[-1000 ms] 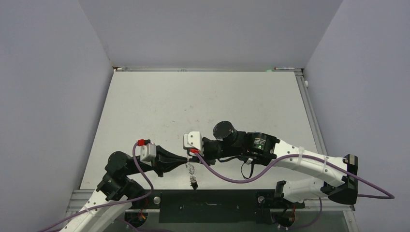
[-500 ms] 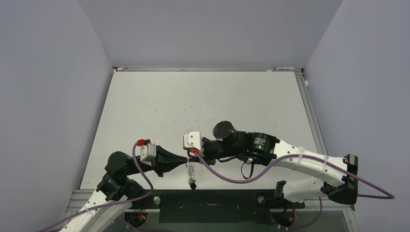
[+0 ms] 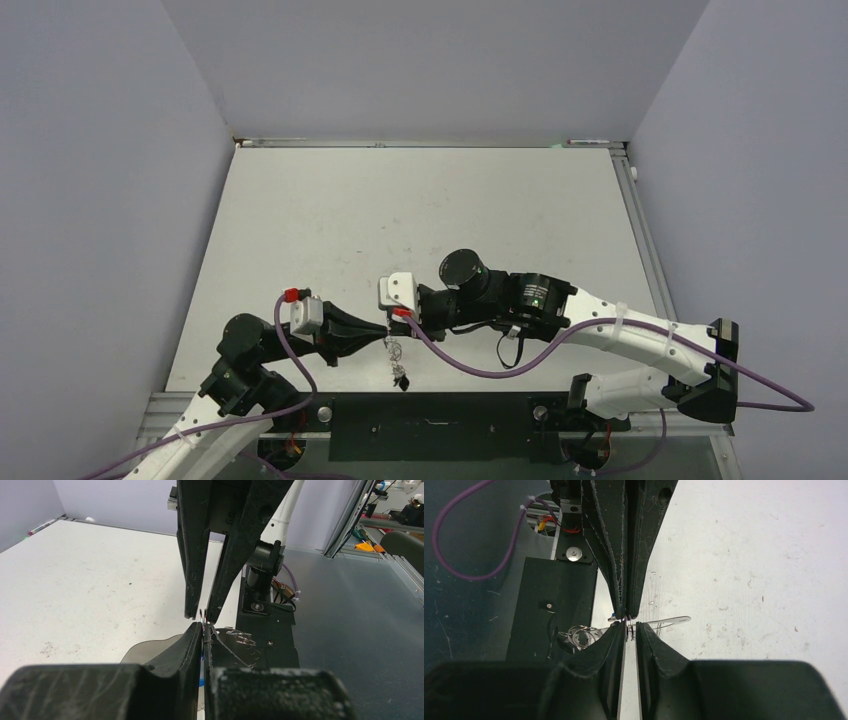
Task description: Put the keys on the keyring
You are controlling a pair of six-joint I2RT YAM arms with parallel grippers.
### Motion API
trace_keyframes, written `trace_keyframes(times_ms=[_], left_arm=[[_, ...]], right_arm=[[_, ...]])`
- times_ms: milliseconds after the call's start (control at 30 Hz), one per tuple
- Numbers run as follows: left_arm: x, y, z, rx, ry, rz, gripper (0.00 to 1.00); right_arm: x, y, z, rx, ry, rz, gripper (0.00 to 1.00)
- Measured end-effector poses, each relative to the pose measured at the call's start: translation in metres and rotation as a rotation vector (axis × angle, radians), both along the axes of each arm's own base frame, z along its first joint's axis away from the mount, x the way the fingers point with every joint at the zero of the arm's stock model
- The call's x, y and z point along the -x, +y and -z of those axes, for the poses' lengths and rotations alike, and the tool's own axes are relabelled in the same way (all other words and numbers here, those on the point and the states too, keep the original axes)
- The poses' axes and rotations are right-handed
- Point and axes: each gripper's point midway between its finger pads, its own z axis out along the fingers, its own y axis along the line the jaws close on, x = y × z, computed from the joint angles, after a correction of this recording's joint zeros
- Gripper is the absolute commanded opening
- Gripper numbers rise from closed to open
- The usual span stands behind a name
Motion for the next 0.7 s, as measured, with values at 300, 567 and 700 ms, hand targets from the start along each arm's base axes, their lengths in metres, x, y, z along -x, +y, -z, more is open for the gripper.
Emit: trace_keyframes(times_ms=[300, 567, 700], left_arm=[[0.0007, 0.0001, 0.0002, 0.001, -0.001, 0.002, 0.0], [0.0004, 0.0001, 0.0001, 0.001, 0.0, 0.0, 0.0], [-0.0014, 0.0013, -0.0017, 0.008, -0.003, -0.016, 0.47]], right_arm=[[-0.0002, 0.0012, 0.0025, 0.006, 0.004, -0.002, 0.14], [-0.0017, 0.0007, 0.0025, 0.006, 0.006, 0.001, 0.05], [-0.0021, 0.0018, 0.0014, -0.002, 0.004, 0.002, 0.05]])
